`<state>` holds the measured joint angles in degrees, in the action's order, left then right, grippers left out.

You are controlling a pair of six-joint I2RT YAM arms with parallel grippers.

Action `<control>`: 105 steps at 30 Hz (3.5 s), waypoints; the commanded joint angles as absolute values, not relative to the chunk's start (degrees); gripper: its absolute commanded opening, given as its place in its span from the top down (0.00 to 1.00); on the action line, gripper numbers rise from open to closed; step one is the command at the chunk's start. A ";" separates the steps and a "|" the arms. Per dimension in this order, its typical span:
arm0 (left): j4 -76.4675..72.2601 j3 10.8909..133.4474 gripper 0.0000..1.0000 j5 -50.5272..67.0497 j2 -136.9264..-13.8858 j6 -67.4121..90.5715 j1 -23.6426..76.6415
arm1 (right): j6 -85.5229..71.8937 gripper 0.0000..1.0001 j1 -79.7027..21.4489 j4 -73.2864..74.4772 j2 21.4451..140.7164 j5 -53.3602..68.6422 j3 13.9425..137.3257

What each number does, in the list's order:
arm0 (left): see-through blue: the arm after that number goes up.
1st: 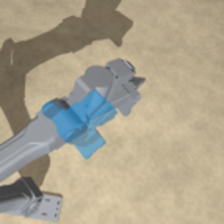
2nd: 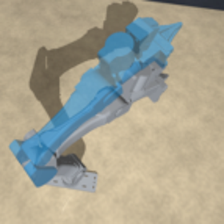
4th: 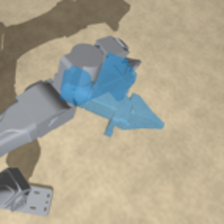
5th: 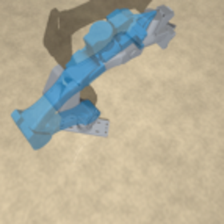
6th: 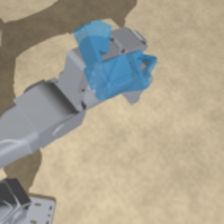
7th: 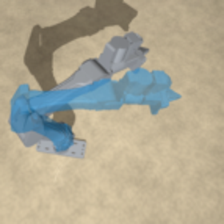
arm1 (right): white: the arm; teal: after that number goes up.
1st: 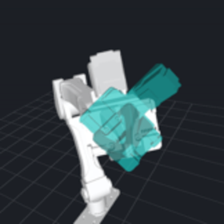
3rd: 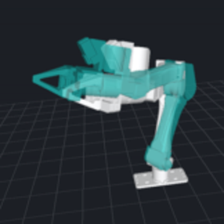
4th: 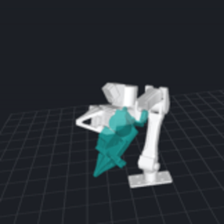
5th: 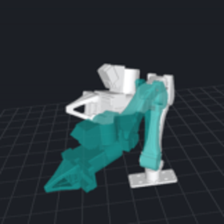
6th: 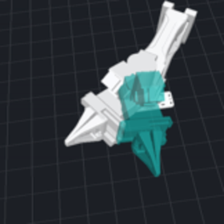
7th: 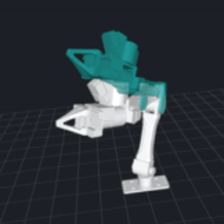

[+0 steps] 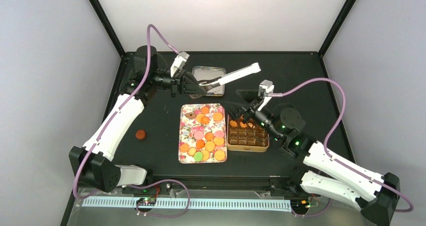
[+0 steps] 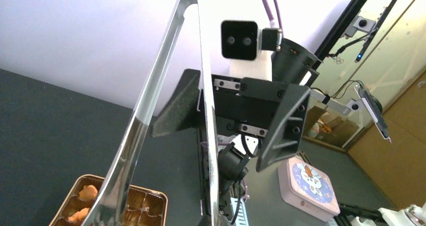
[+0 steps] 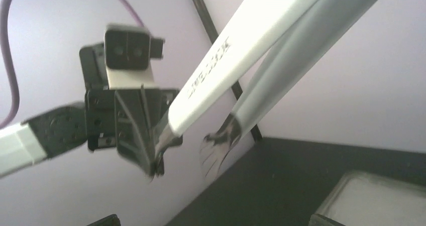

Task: Pack the cookies
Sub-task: Pass from the left arm to the right, then pick up the fake cookies from the plate.

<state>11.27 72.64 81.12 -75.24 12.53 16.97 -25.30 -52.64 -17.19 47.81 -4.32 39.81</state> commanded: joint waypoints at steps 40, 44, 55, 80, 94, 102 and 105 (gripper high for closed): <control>25.18 71.57 0.74 72.02 -70.65 -5.48 16.70 | -37.32 0.62 -41.51 -36.25 68.03 16.92 50.37; 32.91 72.02 0.56 70.53 -71.86 -12.16 16.70 | -34.19 0.64 -41.65 -34.97 68.42 16.88 48.06; 46.32 73.08 0.49 60.35 -78.45 -24.65 9.24 | -19.59 0.67 -46.39 -25.16 70.77 12.16 43.51; 35.99 63.37 0.52 52.03 -82.53 -15.04 -0.83 | -3.18 0.65 -62.48 -22.17 87.57 -6.84 52.86; 35.93 60.56 0.52 49.75 -80.29 -17.93 -2.67 | -2.28 0.57 -63.86 -25.79 95.29 -8.40 55.56; 33.99 59.52 0.52 49.91 -80.05 -18.39 -2.63 | -2.06 0.55 -64.28 -26.82 96.54 -11.00 53.23; 34.03 59.33 0.53 50.05 -79.69 -18.84 -2.50 | -2.18 0.54 -64.29 -27.46 96.91 -11.50 52.28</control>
